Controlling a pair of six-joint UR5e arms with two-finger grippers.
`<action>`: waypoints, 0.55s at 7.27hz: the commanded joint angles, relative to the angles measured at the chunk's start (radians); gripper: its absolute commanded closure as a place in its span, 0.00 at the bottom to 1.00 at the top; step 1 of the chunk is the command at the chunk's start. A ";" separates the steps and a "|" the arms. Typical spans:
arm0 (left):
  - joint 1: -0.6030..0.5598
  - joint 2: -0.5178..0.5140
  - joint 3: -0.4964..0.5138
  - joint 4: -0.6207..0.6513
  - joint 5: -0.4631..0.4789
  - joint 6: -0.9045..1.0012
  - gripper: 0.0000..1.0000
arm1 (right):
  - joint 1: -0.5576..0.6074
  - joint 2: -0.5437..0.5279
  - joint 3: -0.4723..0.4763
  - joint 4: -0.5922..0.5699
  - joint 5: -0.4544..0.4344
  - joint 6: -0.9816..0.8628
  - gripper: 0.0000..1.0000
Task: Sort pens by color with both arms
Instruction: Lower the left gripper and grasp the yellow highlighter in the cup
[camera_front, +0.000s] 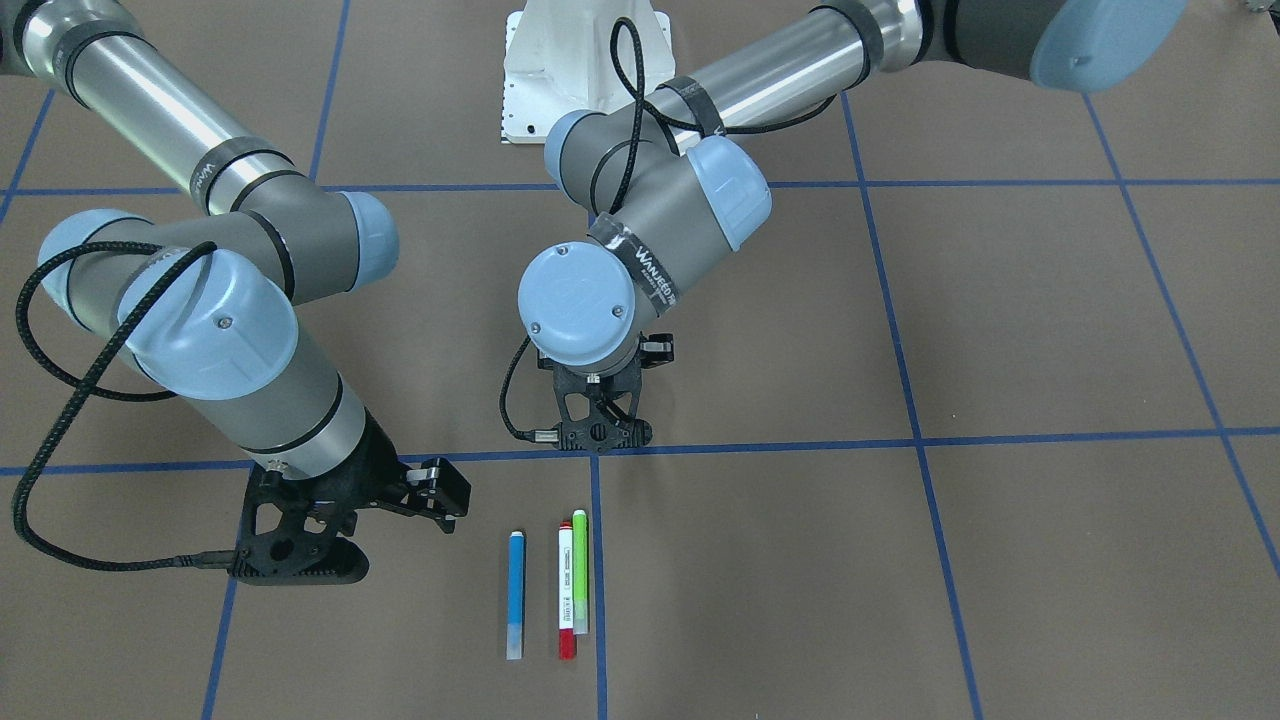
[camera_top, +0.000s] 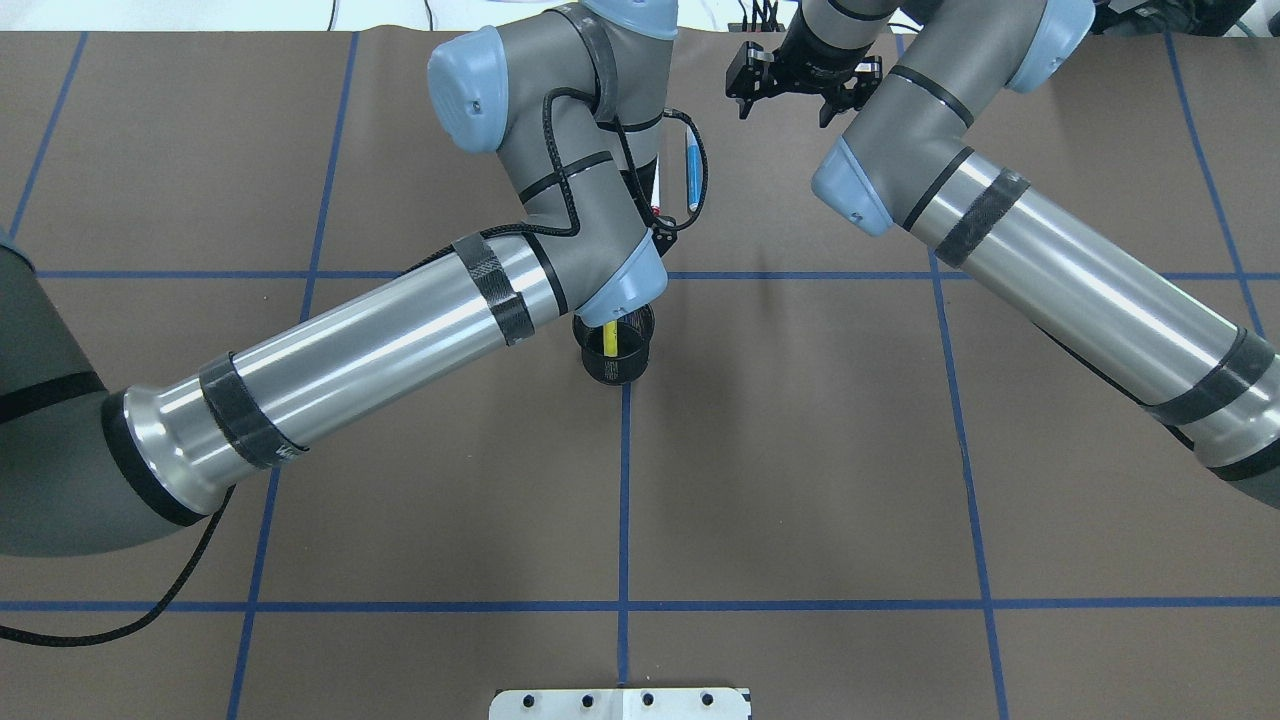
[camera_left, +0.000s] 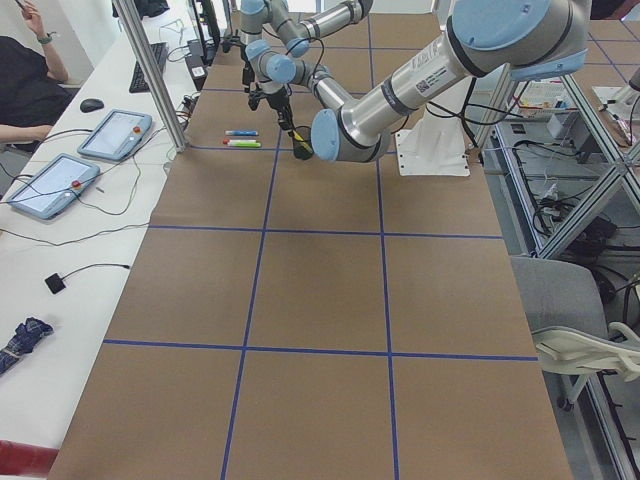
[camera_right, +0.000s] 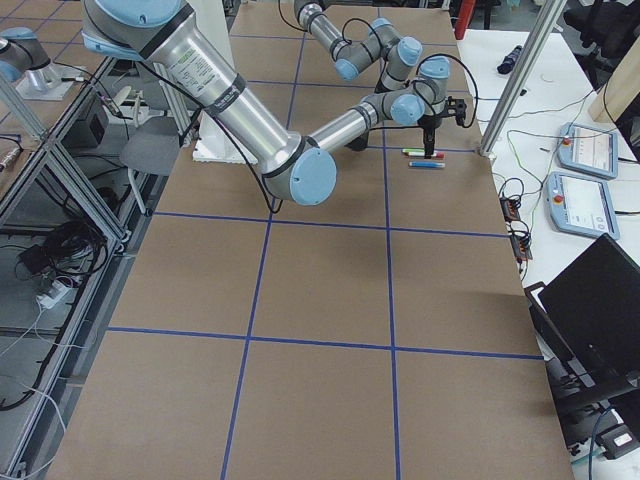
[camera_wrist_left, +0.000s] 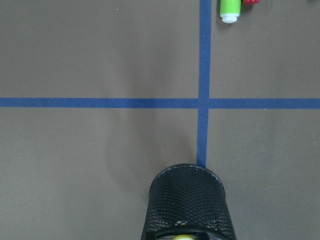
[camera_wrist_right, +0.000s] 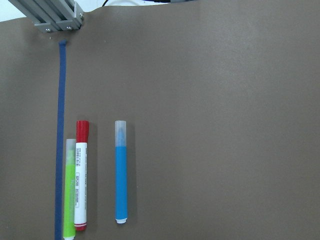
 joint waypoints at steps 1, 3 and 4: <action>0.000 0.000 -0.001 0.000 0.002 0.000 0.62 | -0.010 0.001 0.002 0.000 -0.003 0.002 0.00; 0.000 0.001 -0.004 0.002 -0.001 -0.001 0.96 | -0.013 0.002 0.002 0.000 -0.006 0.002 0.00; 0.000 0.000 -0.009 0.003 -0.001 -0.001 1.00 | -0.012 0.001 0.002 0.000 -0.006 0.001 0.00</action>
